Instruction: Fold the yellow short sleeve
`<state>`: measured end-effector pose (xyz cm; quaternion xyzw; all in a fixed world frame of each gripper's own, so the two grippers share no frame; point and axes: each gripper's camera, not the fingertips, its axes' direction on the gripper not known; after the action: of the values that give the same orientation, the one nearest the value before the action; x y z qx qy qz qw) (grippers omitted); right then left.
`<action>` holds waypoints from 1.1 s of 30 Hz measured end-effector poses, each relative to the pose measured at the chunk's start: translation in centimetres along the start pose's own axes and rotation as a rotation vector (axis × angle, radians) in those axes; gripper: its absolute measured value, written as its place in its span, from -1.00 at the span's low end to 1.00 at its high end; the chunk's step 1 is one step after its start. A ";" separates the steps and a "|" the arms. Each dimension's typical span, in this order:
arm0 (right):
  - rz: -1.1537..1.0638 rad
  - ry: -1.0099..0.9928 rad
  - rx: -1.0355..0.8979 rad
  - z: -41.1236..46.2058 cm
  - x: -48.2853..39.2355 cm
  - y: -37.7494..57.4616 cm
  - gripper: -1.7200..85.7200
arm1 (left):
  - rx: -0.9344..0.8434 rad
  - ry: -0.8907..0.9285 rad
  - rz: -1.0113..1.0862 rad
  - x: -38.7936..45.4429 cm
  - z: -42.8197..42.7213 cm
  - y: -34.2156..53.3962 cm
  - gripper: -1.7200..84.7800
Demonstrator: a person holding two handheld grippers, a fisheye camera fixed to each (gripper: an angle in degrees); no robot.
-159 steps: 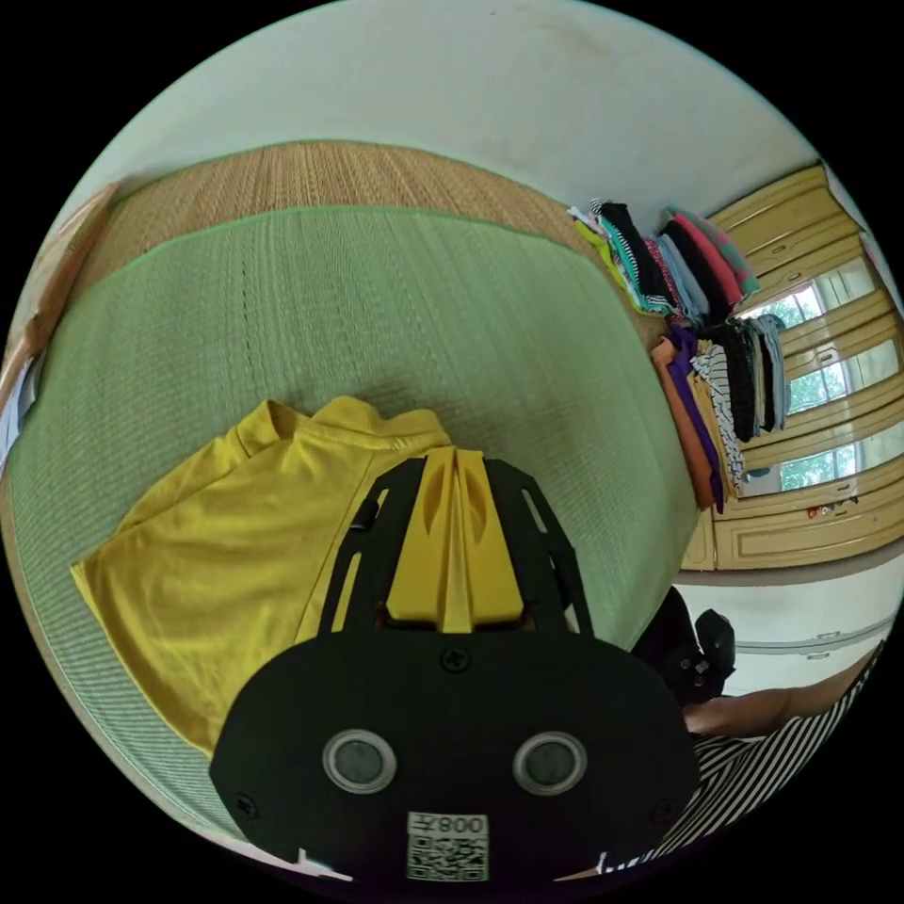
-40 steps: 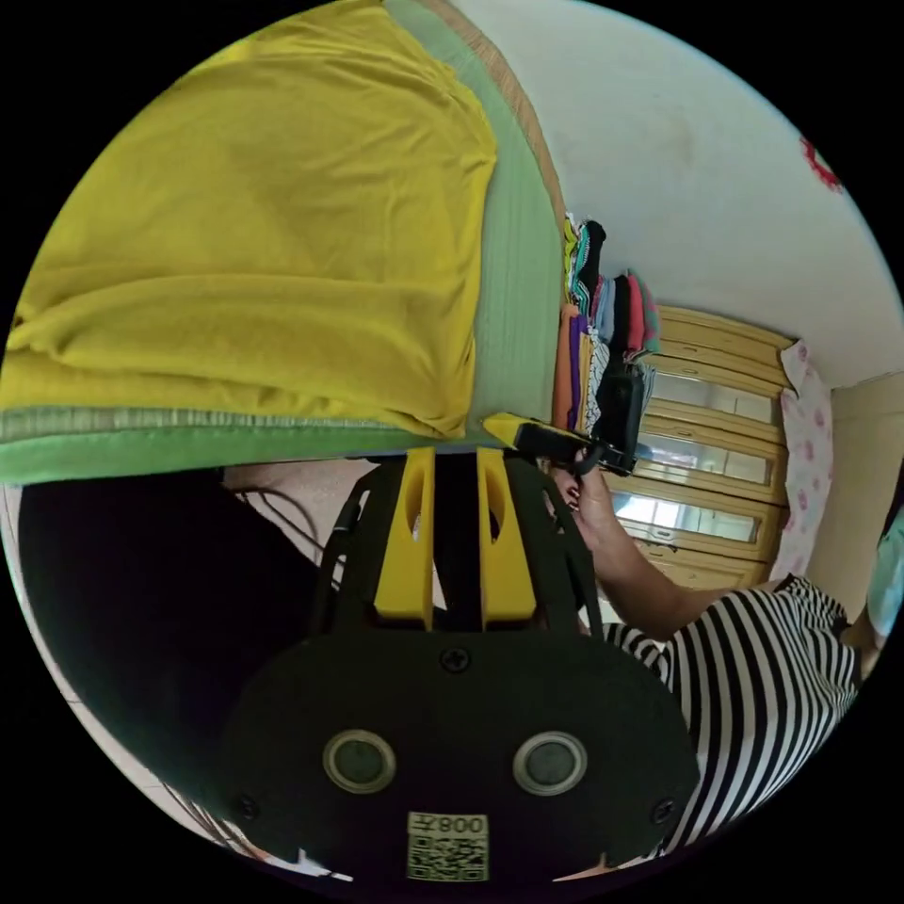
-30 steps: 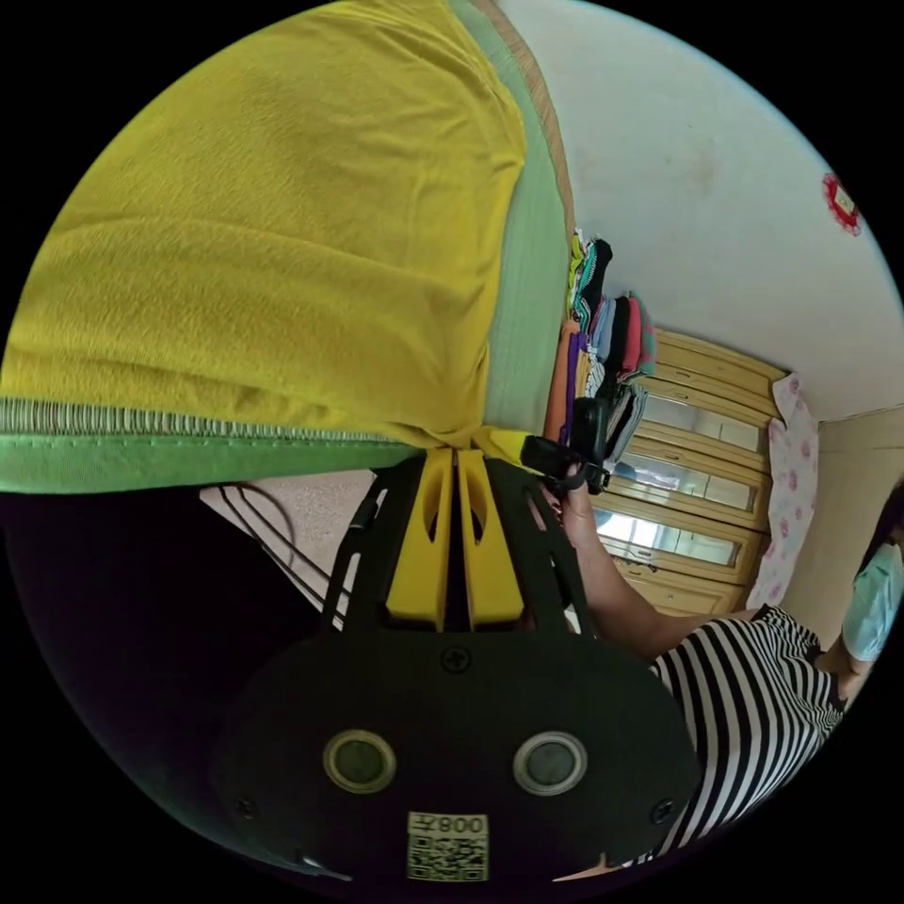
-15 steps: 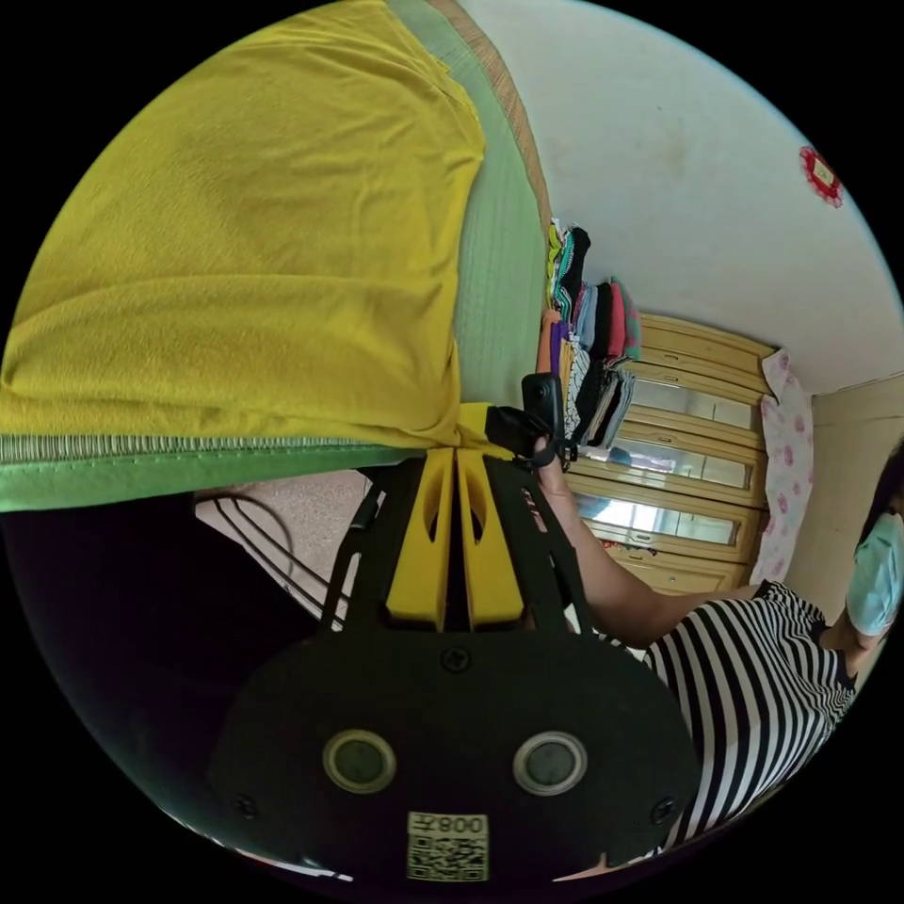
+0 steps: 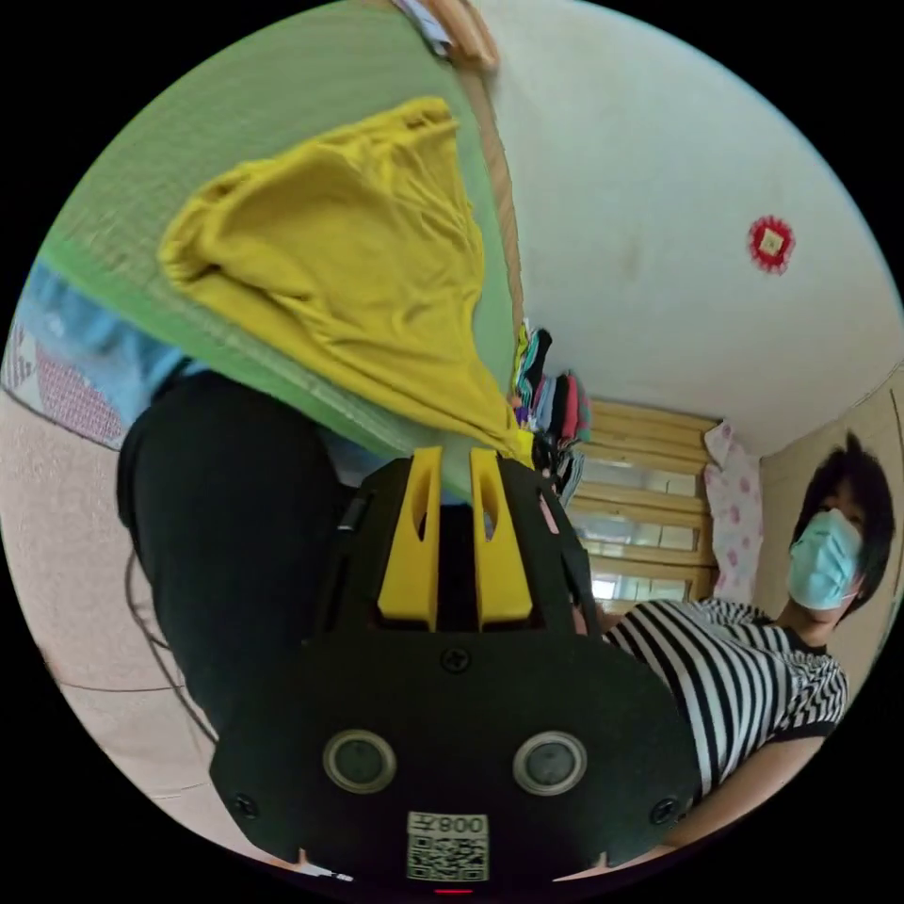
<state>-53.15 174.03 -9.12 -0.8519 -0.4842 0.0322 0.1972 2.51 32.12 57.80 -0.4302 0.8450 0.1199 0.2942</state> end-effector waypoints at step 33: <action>-0.105 -0.058 0.004 -2.9 -1.7 -3.2 -0.92 | 0.345 0.371 -0.376 -5.8 -4.6 3.2 -0.70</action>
<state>-55.96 173.25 -5.52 -0.8237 -0.5335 0.0477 0.1862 0.79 35.78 64.80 -0.5372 0.7978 -0.1621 0.2205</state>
